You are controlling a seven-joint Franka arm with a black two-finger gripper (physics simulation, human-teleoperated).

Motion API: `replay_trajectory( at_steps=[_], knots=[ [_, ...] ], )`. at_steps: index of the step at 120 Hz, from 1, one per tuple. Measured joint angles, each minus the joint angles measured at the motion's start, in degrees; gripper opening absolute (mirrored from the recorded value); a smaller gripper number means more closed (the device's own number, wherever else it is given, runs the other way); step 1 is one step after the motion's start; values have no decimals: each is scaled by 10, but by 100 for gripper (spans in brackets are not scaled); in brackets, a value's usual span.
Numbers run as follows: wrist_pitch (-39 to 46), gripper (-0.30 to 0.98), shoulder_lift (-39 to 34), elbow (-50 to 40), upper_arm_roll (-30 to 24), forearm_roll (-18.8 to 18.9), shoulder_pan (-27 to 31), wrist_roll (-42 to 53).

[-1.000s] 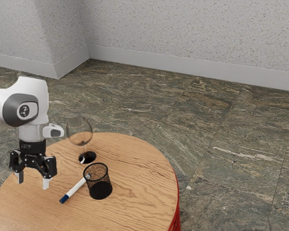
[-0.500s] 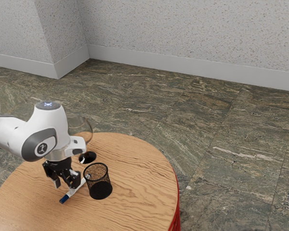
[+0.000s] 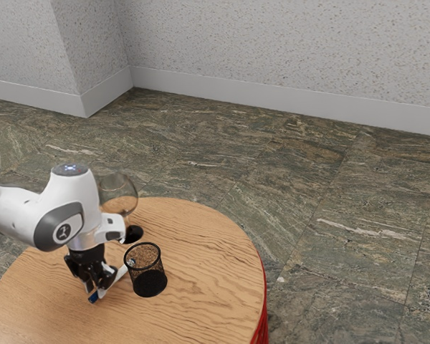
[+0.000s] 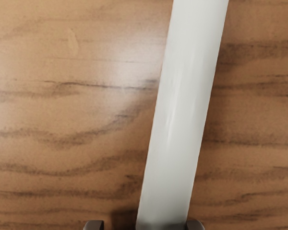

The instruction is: Put the marker into the pen holder.

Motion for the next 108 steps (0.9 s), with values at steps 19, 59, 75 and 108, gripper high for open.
replay_trajectory(
  at_steps=[19, 59, 75, 108],
  knots=[
    [6, 9, 5, 0, 0, 0, 5, 2],
    [7, 2, 5, 0, 0, 2, -3, 4],
    [-5, 0, -11, 7, -1, 4, -7, 2],
    [-119, -2, -136, 72, -53, 9, -29, -2]
  ],
)
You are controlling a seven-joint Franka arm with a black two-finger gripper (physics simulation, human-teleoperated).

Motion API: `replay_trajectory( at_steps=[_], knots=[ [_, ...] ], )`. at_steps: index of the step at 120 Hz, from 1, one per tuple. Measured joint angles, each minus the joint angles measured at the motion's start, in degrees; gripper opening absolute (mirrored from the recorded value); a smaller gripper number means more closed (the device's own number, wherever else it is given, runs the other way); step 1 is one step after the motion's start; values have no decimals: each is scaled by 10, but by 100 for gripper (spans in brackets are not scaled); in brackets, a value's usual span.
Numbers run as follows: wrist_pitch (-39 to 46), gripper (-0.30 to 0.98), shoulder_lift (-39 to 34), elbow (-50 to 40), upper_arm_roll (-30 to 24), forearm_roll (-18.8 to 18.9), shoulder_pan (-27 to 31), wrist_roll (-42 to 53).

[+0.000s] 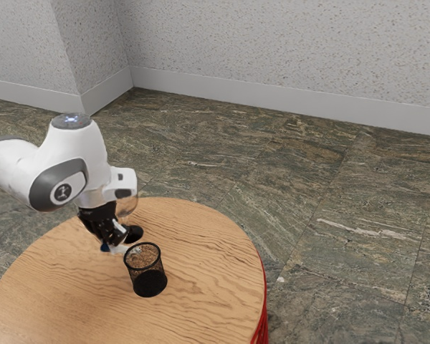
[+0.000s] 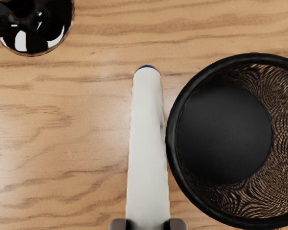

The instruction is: Put the marker into the pen holder.

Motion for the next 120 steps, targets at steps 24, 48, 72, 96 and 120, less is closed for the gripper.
replay_trajectory(
  at_steps=[24, 48, 72, 96, 120],
  knots=[
    [-138, -3, -33, 120, -97, 5, 6, -9],
    [-228, -2, -5, 181, -144, 0, -1, -19],
    [-261, -1, 90, 243, -144, 2, 5, -26],
    [-271, 0, 101, 263, -132, 15, 31, -28],
    [-254, 24, 165, 264, -124, 14, 85, -26]
  ],
)
